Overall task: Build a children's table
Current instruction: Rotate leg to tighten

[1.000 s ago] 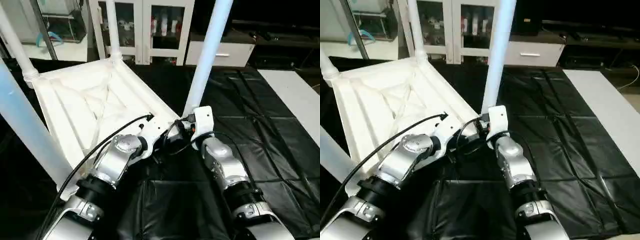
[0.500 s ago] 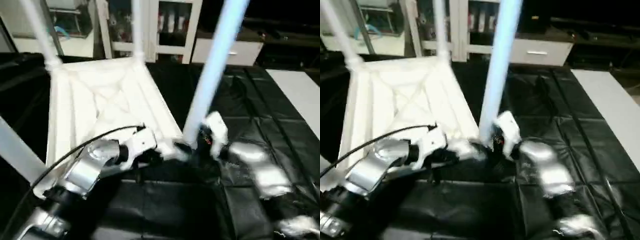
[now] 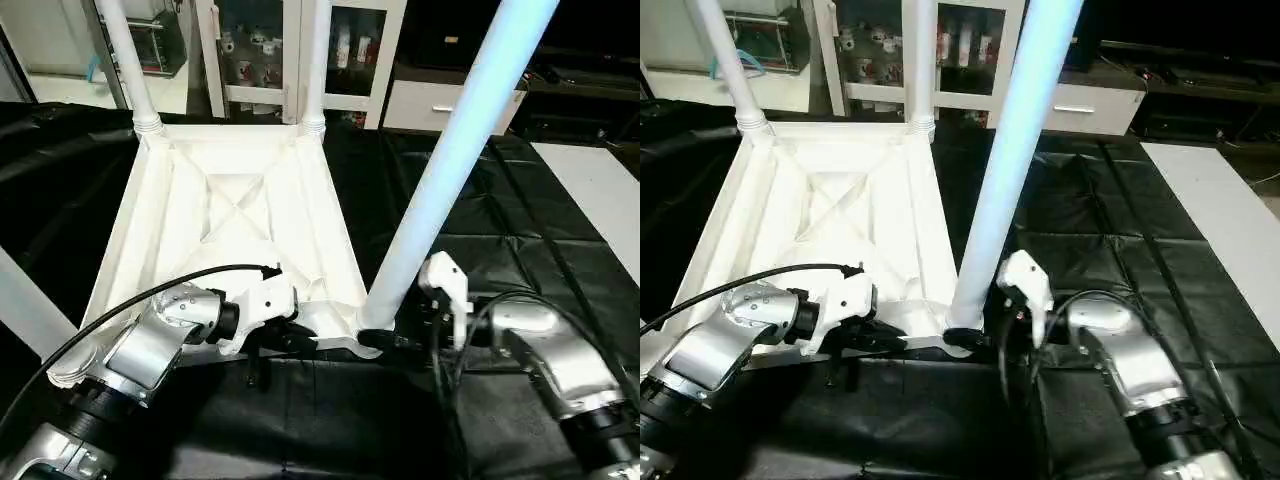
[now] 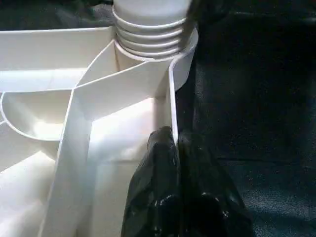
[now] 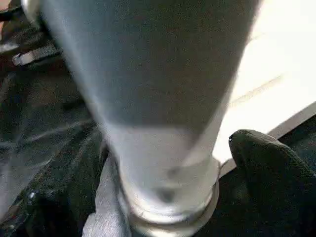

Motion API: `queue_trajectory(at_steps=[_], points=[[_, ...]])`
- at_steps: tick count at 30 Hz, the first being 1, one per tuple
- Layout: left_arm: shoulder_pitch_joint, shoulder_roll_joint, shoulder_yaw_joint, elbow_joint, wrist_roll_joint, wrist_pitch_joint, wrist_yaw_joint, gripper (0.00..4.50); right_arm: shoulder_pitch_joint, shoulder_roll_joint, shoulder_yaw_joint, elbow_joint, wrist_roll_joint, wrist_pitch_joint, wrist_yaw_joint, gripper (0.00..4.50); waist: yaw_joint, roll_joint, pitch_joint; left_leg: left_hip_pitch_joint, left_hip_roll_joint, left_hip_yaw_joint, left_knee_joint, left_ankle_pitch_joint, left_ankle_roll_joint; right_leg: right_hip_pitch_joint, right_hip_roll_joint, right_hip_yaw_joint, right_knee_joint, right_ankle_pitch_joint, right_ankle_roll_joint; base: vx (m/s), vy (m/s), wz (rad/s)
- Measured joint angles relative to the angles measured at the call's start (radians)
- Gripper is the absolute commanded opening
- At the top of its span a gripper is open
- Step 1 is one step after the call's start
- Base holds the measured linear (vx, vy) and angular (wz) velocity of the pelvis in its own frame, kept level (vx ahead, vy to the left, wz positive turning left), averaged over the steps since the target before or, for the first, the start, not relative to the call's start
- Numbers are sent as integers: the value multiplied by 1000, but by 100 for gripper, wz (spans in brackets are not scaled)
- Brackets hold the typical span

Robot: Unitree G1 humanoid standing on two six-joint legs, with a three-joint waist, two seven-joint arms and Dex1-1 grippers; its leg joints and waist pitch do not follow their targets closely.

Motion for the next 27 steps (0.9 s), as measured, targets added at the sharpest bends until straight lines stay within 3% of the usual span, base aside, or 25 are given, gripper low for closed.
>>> queue_trajectory(at_steps=[17, 27], points=[[1, -1, 0, 0, 0, 0, -1, 0, -13, -25, 40, 15, -52, -21, 34, 280, 0, 0, 0, 0, 0, 0, 1, 0, 0, 0, 0, 0, 1, 0, 0, 0, 0, 0], [6, 6, 9, 2, 1, 10, 5, 0, -13, 31, 19, 49, -44, -20, -7, 271, -6, -4, -2, 0, 1, 0, 3, 0, -1, 1, 0, 0, 4, 0, 0, 0, 0, 0]])
